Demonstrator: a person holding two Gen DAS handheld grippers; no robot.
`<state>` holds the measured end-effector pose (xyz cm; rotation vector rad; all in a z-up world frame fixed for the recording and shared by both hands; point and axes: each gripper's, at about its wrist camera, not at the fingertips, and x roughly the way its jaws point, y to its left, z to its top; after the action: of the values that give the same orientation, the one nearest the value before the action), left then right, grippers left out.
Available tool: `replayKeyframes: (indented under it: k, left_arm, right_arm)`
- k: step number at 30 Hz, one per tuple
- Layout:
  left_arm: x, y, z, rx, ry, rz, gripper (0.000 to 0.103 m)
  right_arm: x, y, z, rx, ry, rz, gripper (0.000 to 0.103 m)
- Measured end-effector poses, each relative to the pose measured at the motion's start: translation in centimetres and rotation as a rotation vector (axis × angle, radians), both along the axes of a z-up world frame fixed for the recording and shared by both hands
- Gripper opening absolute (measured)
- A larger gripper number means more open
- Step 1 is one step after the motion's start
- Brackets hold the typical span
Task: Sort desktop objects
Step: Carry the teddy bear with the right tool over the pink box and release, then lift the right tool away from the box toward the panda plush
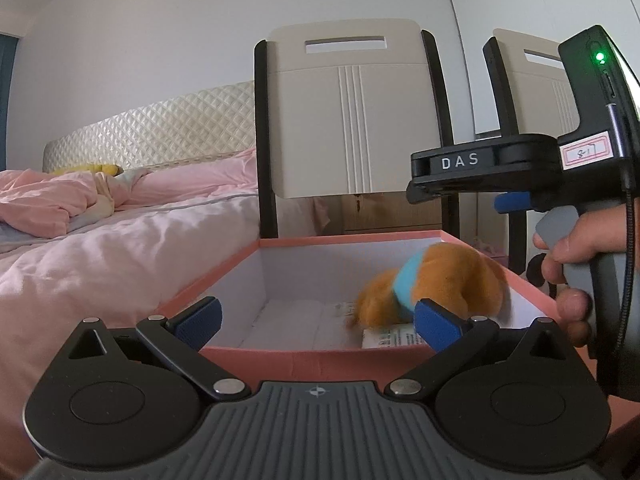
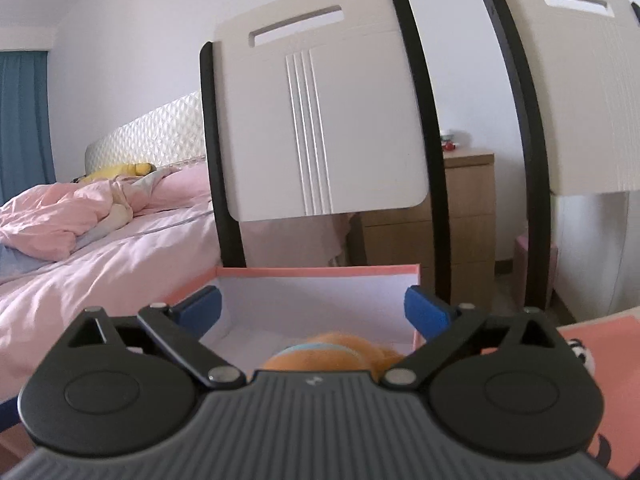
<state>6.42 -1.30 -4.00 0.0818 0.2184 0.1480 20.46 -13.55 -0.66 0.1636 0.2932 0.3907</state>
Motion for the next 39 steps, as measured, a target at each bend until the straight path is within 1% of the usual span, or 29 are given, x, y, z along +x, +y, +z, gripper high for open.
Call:
replayKeyframes:
  k: [4,14,20,23,25,34,39]
  left_arm:
    - [-0.1,-0.1,0.0,0.004,-0.002,-0.003,0.103]
    - [-0.5,-0.5,-0.1,0.013,-0.014,-0.021,0.103]
    - [-0.7,-1.0,-0.1,0.028,-0.021,-0.034,0.103]
    - [-0.9,-1.1,0.0,0.031,-0.028,-0.035,0.103]
    - [-0.9,-1.0,0.1,0.029,-0.031,-0.034,0.103]
    - [-1.0,-0.9,0.1,0.028,-0.037,-0.037,0.103]
    - [-1.0,-0.9,0.1,0.024,-0.038,-0.035,0.103]
  right_arm:
    - [-0.3,-0.6,0.0,0.000,0.015,-0.008,0.099]
    - [-3.4,-3.1,0.7,-0.004,-0.021,-0.054,0.100]
    - [-5.4,-4.8,0.6,-0.036,-0.032,-0.079,0.100]
    - [-6.2,-5.3,0.5,-0.038,-0.033,-0.082,0.100]
    - [-6.6,-5.6,0.4,-0.039,-0.034,-0.084,0.103]
    - [-8.9,-7.1,0.1,-0.044,-0.039,-0.092,0.103]
    - [-9.6,-7.1,-0.5,-0.027,-0.018,-0.081,0.103]
